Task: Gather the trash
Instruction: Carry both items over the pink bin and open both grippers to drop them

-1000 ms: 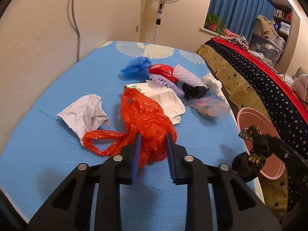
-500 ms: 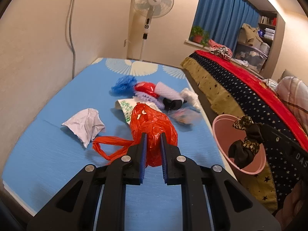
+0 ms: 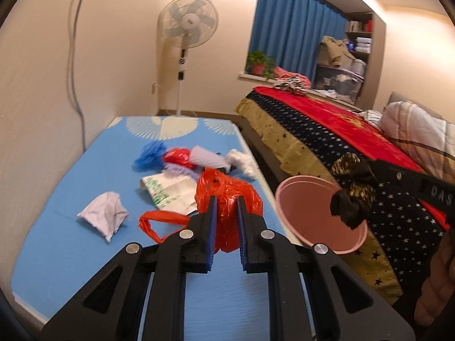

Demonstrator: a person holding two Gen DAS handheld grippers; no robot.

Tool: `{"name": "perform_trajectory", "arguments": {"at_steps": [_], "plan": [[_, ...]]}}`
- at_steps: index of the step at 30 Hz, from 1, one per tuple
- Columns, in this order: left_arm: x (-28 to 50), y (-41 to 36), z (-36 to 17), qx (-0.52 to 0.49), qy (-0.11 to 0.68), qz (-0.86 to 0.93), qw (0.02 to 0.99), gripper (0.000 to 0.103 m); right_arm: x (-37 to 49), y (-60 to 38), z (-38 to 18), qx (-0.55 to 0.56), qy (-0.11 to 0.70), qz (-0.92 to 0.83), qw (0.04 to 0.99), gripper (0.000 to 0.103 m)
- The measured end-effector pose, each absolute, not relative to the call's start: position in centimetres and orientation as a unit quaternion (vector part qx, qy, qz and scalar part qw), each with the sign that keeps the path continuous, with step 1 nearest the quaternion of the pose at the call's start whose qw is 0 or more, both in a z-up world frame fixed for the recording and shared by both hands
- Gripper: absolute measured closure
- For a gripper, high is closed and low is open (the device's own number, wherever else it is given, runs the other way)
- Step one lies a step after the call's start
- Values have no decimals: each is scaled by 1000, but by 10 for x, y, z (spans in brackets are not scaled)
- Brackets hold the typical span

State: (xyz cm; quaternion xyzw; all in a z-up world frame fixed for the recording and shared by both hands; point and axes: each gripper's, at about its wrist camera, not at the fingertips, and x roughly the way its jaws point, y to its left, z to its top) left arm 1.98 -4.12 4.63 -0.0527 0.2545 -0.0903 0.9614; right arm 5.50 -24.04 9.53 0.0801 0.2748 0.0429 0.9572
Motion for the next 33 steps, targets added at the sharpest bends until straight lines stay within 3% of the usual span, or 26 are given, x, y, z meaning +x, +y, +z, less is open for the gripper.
{"name": "perform_trajectory", "arguments": {"at_steps": [14, 33], "plan": [[38, -102, 79, -38, 243, -153, 957, 90, 77, -312, 140, 88, 248, 4, 965, 98], [83, -174, 41, -32, 245, -217, 944, 91, 113, -356, 82, 112, 285, -63, 950, 98]]}}
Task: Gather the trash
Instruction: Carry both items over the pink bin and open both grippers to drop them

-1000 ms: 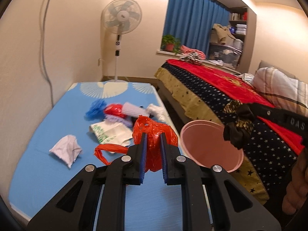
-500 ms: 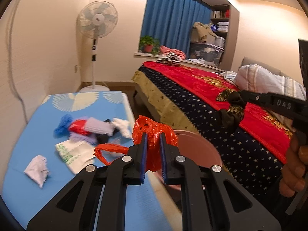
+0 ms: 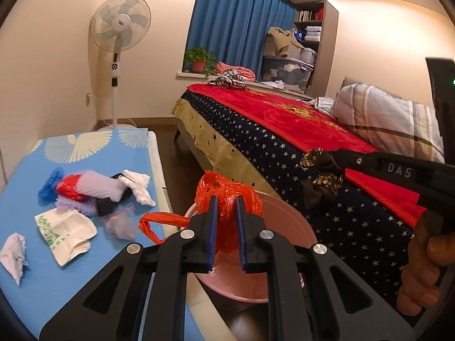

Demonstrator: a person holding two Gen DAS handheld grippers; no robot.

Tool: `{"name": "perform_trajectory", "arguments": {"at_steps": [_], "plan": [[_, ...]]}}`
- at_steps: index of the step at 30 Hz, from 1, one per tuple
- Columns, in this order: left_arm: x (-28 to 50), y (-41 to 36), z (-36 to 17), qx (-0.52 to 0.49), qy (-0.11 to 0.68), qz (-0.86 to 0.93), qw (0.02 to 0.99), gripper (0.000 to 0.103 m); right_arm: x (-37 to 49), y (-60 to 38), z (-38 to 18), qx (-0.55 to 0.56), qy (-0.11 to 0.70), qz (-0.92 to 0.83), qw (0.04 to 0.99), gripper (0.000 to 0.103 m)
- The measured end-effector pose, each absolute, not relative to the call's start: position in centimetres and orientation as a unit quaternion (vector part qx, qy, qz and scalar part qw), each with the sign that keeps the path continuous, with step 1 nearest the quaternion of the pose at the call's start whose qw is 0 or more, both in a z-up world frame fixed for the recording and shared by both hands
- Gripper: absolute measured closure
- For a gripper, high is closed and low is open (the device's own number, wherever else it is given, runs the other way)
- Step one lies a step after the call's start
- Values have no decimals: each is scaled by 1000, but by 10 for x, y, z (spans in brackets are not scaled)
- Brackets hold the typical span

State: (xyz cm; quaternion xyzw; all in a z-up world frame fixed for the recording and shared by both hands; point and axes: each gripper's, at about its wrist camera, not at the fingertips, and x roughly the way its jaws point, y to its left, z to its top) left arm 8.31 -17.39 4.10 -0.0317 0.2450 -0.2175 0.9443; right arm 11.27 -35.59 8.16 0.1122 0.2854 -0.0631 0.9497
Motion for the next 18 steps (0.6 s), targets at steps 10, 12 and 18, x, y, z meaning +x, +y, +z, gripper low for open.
{"name": "perform_trajectory", "arguments": {"at_steps": [10, 12, 18], "plan": [[109, -184, 16, -28, 274, -223, 935, 91, 132, -358, 65, 116, 305, -75, 942, 98], [114, -185, 11, -30, 281, -224, 933, 91, 133, -360, 63, 117, 307, -79, 941, 98], [122, -191, 4, -30, 289, -233, 928, 91, 139, -365, 59, 122, 313, -88, 938, 98]]}}
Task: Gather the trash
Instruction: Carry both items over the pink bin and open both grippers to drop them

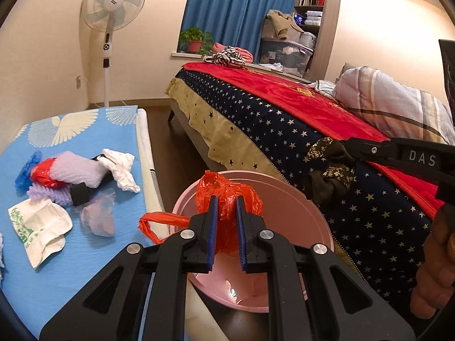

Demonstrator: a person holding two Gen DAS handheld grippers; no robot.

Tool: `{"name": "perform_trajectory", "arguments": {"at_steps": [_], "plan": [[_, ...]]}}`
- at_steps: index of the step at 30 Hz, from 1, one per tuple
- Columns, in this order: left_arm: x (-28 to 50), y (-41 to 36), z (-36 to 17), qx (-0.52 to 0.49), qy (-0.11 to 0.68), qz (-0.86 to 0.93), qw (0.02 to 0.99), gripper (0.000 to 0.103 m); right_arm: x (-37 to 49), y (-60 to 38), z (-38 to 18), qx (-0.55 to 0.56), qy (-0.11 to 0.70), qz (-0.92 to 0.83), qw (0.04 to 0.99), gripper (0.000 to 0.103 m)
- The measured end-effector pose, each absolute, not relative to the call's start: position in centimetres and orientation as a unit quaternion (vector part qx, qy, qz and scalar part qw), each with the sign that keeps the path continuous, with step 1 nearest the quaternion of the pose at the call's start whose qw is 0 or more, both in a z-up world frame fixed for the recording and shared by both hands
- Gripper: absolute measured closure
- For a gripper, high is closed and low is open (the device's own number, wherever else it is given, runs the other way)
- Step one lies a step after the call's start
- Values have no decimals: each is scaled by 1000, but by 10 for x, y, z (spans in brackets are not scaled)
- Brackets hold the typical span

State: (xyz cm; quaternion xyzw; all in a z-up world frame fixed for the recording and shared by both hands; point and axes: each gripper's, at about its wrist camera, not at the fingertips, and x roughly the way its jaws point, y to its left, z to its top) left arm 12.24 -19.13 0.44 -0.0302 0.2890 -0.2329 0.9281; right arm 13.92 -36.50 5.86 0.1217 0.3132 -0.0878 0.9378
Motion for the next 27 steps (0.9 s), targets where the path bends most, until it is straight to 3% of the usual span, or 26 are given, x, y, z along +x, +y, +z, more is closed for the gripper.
{"name": "perform_trajectory", "arguments": {"at_steps": [5, 6, 8, 11, 27], "plan": [[125, -193, 2, -37, 296, -247, 922, 88, 143, -365, 56, 121, 319, -93, 935, 92], [125, -192, 2, -40, 297, -246, 922, 83, 143, -364, 56, 119, 319, -98, 935, 92], [126, -187, 2, -48, 300, -240, 922, 70, 141, -365, 58, 120, 314, -102, 936, 79], [127, -178, 2, -56, 303, -227, 924, 70, 139, -362, 63, 112, 304, -106, 940, 72], [91, -120, 22, -71, 283, -170, 941, 70, 123, -338, 73, 98, 290, -76, 949, 72]]}}
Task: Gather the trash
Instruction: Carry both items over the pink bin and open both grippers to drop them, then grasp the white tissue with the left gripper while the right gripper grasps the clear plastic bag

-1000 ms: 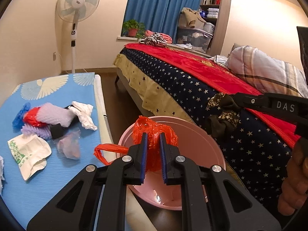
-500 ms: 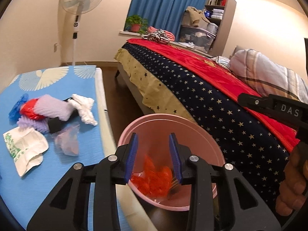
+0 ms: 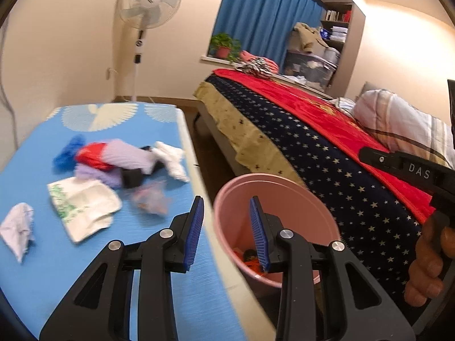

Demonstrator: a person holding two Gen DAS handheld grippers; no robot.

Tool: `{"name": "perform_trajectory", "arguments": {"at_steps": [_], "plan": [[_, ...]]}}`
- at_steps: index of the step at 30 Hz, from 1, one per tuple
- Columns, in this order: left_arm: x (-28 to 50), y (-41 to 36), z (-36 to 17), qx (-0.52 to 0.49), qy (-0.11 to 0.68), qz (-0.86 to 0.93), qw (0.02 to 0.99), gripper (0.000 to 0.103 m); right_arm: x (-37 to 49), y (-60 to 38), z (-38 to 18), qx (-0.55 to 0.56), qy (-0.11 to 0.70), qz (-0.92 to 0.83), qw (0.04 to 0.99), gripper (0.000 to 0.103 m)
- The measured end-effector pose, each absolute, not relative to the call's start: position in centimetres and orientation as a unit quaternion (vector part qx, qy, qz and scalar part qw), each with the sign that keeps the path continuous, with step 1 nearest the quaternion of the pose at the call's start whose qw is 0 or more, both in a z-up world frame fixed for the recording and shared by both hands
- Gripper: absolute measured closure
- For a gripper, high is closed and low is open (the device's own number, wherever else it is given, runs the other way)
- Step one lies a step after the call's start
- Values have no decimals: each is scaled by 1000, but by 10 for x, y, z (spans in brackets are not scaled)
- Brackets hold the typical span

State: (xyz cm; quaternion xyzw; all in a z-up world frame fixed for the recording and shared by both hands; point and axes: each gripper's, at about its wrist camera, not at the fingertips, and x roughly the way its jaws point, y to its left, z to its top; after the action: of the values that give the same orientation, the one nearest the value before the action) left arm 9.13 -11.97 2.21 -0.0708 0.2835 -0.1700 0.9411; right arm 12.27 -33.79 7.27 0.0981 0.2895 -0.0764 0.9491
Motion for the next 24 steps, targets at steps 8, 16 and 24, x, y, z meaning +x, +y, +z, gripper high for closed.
{"name": "perform_trajectory", "arguments": {"at_steps": [8, 16, 24], "plan": [[71, -87, 29, -63, 269, -137, 951, 70, 116, -311, 73, 86, 284, -52, 954, 72], [56, -61, 32, -42, 243, -82, 966, 70, 115, -285, 84, 94, 271, -21, 958, 72], [53, -32, 23, -56, 245, -33, 967, 70, 126, -252, 74, 88, 280, 15, 956, 73]]}}
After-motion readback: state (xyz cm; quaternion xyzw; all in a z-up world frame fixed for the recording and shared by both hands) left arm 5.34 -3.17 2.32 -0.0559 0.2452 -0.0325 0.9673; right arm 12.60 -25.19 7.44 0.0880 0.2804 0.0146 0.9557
